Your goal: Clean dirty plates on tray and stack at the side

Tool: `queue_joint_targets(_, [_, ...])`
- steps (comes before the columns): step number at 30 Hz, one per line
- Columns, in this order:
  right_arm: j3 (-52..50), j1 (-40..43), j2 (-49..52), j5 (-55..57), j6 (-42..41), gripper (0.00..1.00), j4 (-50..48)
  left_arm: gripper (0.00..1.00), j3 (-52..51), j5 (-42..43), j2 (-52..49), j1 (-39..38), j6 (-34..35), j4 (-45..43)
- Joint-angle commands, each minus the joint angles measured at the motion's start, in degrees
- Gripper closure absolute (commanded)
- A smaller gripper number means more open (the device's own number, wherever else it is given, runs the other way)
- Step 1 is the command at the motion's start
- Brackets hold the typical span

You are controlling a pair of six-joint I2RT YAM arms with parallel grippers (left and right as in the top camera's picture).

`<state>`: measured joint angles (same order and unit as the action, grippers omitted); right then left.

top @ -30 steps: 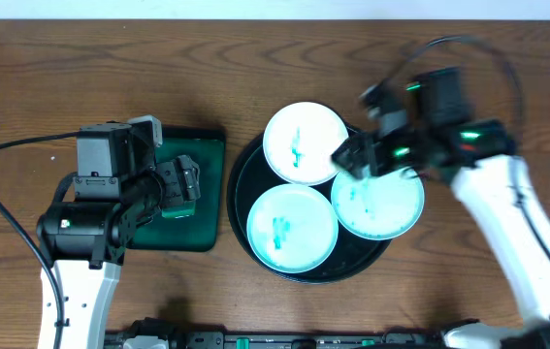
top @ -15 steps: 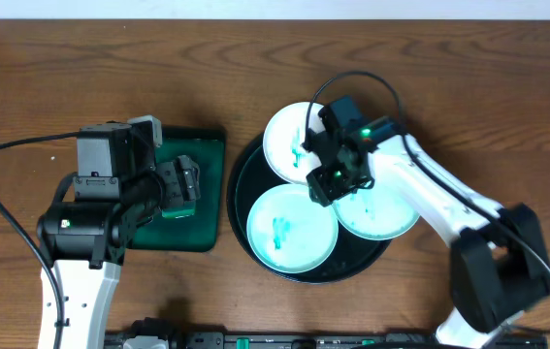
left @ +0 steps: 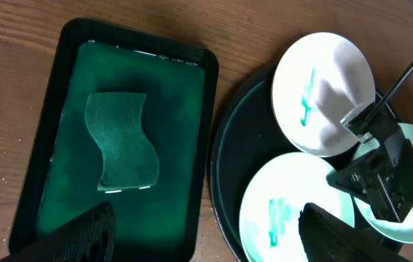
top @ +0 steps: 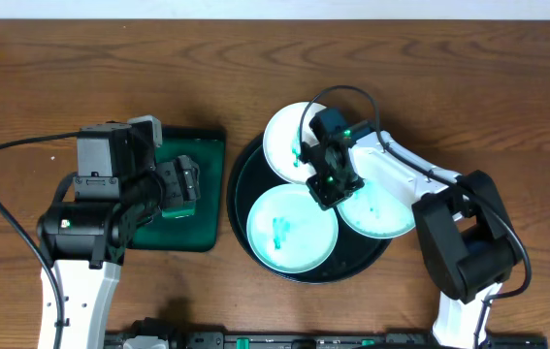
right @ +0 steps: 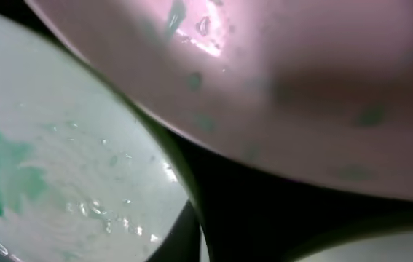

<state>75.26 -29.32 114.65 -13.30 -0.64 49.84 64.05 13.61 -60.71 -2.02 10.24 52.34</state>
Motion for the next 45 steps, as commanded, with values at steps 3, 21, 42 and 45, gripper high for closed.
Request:
queue_joint_targets(3, [0.4,1.6,0.4,5.0,-11.1,0.99,0.1,0.23,-0.5,-3.6,-2.4,0.2,0.4,0.7])
queue_joint_targets(21, [0.4,2.7,0.4,4.9,-12.6,0.99,0.3,0.44,-2.3,-14.6,-34.9,0.8,11.8,-5.0])
queue_joint_targets(42, [0.4,2.6,0.4,4.9,-12.6,0.99,0.3,0.55,-1.0,-10.2,-38.5,3.0,9.2,-9.2])
queue_joint_targets(45, [0.4,2.6,0.4,4.9,-12.6,0.99,0.3,0.43,-1.2,-10.5,-38.7,3.0,7.2,-8.7])
